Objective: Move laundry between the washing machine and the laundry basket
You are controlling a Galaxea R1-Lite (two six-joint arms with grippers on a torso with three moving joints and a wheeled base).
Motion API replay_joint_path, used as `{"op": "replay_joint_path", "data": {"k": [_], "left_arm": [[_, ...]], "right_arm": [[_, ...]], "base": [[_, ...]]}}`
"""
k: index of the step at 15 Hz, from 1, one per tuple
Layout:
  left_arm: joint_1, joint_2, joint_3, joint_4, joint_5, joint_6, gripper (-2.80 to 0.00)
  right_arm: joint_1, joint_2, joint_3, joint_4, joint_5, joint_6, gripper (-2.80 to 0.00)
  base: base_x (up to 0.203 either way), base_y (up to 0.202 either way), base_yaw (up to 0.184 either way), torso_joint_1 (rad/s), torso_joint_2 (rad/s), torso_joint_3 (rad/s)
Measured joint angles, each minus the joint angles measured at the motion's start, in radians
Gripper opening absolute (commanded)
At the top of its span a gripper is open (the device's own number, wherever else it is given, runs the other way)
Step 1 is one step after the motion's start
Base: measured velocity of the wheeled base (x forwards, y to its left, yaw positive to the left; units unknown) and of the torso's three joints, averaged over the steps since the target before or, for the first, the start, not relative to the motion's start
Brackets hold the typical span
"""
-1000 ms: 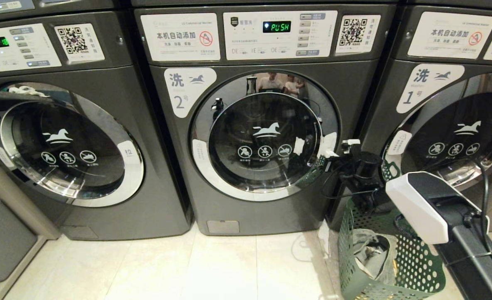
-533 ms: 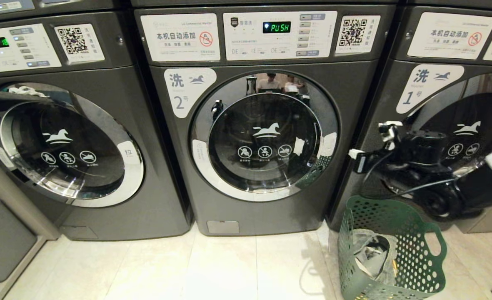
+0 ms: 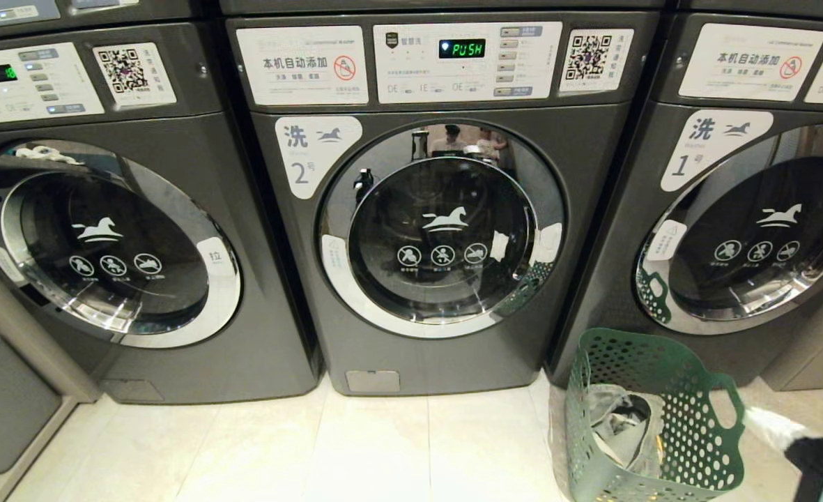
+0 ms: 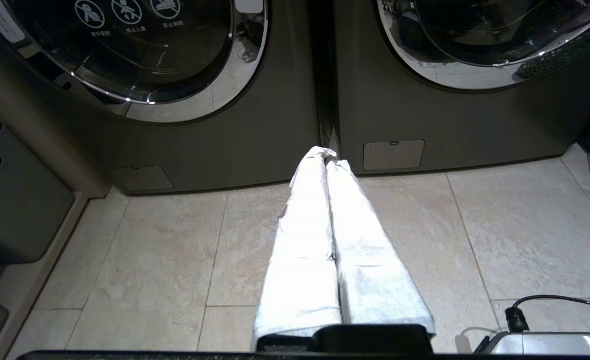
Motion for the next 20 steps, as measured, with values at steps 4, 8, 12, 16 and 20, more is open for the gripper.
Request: {"op": "replay_joint_path", "data": {"k": [4,8,12,16,20], "left_arm": [[0.0,0.0,0.0,-0.001,-0.009,-0.008,-2.8],[0.001,0.0,0.0,-0.001,-0.018,-0.003,-2.8],[0.001,0.0,0.001,-0.001,-0.014,-0.007,-2.8],[0.001,0.0,0.001,-0.001,-0.014,-0.007,-2.8],[0.001,0.0,0.001,-0.001,-0.015,-0.007,-2.8]], "right_arm": [[-0.012,-0.543,0.019,0.472,-0.045,-0.109,-2.8],[-0.033,-0.893,0.028,0.724,-0.084,-0.081,-2.8],[-0.04,-0.978,0.04,0.725,-0.095,-0.055,-2.8],[-0.04,-0.994,0.064,0.662,-0.122,-0.055,-2.8],[-0.04,-0.996,0.071,0.659,-0.13,-0.039,-2.8]], "base": [[0.0,0.0,0.0,0.0,0.0,0.0],[0.0,0.0,0.0,0.0,0.0,0.0],[0.0,0.0,0.0,0.0,0.0,0.0],[0.0,0.0,0.0,0.0,0.0,0.0],[0.0,0.0,0.0,0.0,0.0,0.0]]}}
